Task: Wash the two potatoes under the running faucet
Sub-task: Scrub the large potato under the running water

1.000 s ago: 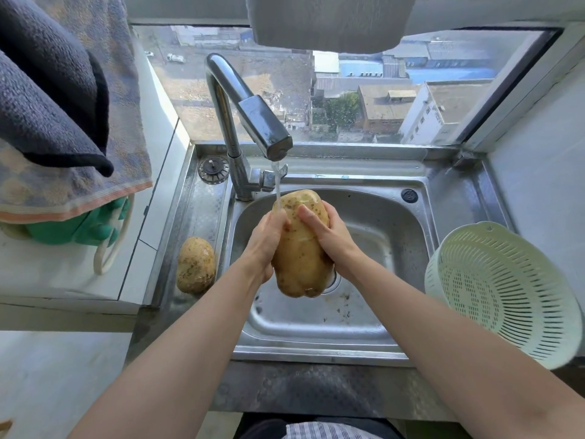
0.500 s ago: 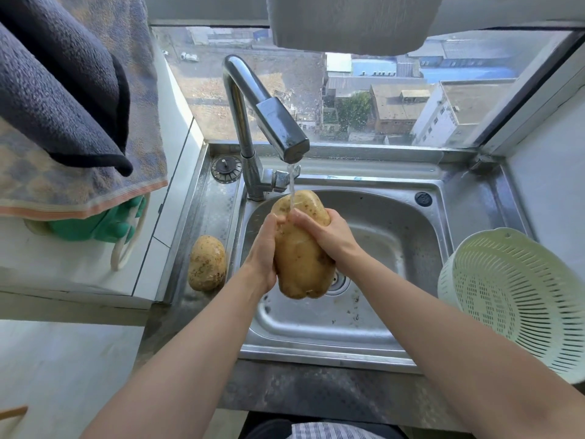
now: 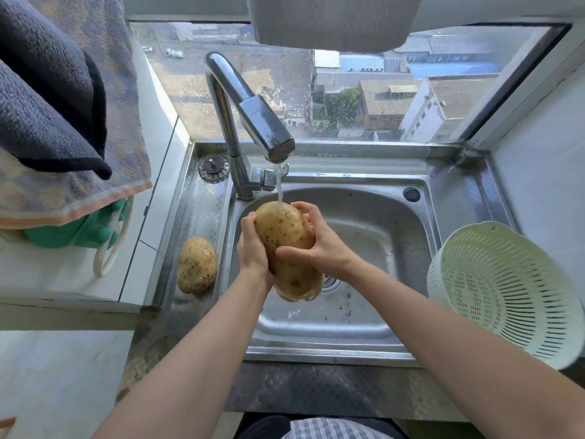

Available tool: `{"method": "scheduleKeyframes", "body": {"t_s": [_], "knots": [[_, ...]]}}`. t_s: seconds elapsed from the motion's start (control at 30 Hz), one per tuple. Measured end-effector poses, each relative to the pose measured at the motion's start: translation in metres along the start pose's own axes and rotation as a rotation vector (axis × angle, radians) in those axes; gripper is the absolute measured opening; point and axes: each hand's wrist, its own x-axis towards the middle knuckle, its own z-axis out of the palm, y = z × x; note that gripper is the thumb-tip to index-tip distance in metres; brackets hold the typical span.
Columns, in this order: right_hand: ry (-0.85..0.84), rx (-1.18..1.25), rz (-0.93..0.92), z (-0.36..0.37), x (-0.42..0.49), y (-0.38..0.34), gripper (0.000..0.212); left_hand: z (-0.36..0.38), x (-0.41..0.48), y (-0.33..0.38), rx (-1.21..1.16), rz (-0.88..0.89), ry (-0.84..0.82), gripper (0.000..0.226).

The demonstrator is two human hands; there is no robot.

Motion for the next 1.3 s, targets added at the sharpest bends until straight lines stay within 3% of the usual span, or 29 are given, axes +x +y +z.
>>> {"method": "scheduleKeyframes", "body": {"t_s": [0.1,0.23,0.37,0.57,0.73,0.87,0.97,1.2,1.3], "knots": [[-0.096,0.005,-0.017,-0.009,0.001,0.002,0.094,-0.003,0.0,-0.002,-0.109,0.013,0.023,0.07],[-0.218,0.051,0.057,-0.007,0.004,0.009,0.115,-0.002,-0.002,-0.002,-0.133,0.041,0.005,0.05],[-0.015,-0.061,0.013,-0.001,0.005,0.012,0.105,0.002,-0.002,0.003,-0.013,0.073,0.035,0.057],[0.209,-0.283,-0.043,0.007,0.005,0.014,0.103,0.016,0.001,0.005,0.479,0.448,-0.028,0.063],[0.241,-0.342,-0.045,0.002,0.002,0.019,0.107,0.016,0.002,-0.003,0.448,0.511,-0.003,0.052],[0.29,-0.292,-0.023,-0.003,-0.001,0.021,0.108,0.005,0.006,-0.004,0.396,0.444,-0.135,0.066],[0.274,-0.321,-0.027,-0.004,0.0,0.017,0.11,0.009,0.001,0.001,0.375,0.414,-0.127,0.072],[0.263,-0.336,-0.021,-0.003,0.0,0.012,0.111,0.016,-0.01,0.015,0.335,0.4,-0.054,0.064],[0.272,-0.347,-0.02,-0.001,-0.001,0.011,0.112,0.017,-0.011,0.018,0.267,0.358,-0.042,0.047]]}}
